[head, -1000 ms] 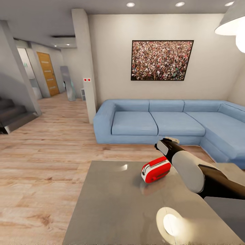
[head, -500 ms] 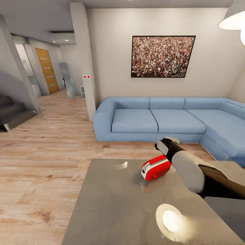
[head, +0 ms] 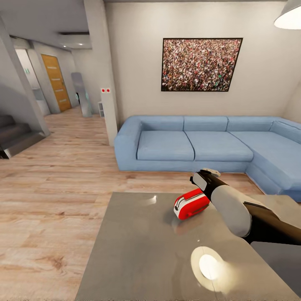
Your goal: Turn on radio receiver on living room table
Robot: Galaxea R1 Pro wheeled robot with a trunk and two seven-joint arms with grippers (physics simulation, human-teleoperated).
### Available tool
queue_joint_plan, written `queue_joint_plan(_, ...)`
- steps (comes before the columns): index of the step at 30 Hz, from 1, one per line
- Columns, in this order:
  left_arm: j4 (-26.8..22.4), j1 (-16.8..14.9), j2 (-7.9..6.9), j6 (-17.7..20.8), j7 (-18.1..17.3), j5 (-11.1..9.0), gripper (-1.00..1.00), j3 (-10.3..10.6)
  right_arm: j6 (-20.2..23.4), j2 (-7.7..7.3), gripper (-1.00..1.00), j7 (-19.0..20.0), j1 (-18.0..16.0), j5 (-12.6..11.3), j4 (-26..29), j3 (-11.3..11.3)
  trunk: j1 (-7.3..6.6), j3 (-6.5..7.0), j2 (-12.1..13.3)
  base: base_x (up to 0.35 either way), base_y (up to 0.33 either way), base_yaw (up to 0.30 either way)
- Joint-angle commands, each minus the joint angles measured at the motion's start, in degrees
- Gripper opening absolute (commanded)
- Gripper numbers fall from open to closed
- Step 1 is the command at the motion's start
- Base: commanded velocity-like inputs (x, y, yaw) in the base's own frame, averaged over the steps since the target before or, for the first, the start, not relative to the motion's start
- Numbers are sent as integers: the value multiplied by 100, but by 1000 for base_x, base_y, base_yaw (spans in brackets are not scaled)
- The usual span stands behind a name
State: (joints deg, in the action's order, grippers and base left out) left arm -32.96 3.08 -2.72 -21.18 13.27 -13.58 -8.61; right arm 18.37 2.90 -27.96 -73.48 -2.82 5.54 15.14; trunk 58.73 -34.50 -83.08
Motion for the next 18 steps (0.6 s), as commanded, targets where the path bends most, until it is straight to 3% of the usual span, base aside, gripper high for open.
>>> queue_joint_plan(1,0,0,0,0,0,2,100,0,0,0,100,0,-1,0,0,0,0,-9,0,0,0,0)
queue_joint_plan(18,-8,0,-103,9,17,-22,100,-45,-9,-6,100,1,0,9,9,6,0,-166,0,0,0,0)
